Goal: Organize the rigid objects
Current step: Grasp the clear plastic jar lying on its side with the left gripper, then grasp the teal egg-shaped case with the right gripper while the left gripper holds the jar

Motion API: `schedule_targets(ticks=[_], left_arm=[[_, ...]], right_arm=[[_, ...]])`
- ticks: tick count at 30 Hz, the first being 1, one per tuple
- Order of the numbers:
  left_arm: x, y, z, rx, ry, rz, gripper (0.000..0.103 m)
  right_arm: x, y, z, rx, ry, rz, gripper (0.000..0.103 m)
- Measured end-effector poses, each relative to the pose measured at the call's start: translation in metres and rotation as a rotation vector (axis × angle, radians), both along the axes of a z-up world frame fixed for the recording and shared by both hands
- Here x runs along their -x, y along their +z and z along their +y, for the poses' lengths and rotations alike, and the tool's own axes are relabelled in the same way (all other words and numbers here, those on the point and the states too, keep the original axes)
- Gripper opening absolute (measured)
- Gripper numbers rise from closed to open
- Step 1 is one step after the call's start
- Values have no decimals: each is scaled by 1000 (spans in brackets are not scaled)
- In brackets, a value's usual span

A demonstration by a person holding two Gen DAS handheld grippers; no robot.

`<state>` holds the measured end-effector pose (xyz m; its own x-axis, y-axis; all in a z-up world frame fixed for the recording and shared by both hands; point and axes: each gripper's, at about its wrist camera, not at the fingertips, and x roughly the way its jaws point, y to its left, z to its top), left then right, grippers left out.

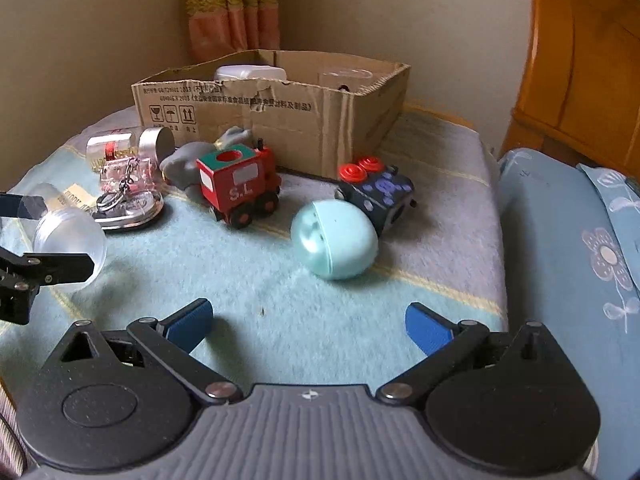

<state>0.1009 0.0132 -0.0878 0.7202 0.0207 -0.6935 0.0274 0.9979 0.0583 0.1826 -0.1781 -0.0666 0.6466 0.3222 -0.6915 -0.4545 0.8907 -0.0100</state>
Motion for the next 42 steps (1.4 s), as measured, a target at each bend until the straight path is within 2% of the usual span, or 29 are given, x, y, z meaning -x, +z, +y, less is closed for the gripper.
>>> schedule_targets(ticks=[3,8,15,24,33,38,42], left_arm=[[-1,0,6,28,8,9,91],[-1,0,11,31,12,13,90],[0,0,21,31,24,11,90],[3,2,23,41,25,12,91],[6,8,24,52,13,17,91],[5,11,25,60,8,11,90],[6,14,25,59,-14,12,90]], right_arm=[[-16,0,5,-2,16,0,103],[-33,0,13,-2,16,3,103],[-21,3,30,18,110,39,103],[-35,3,29,14,35,29,103],[-41,7,28,9,7,16,82],[-41,11,27,19,-10,23,66],[-41,14,24,21,-11,44,59]])
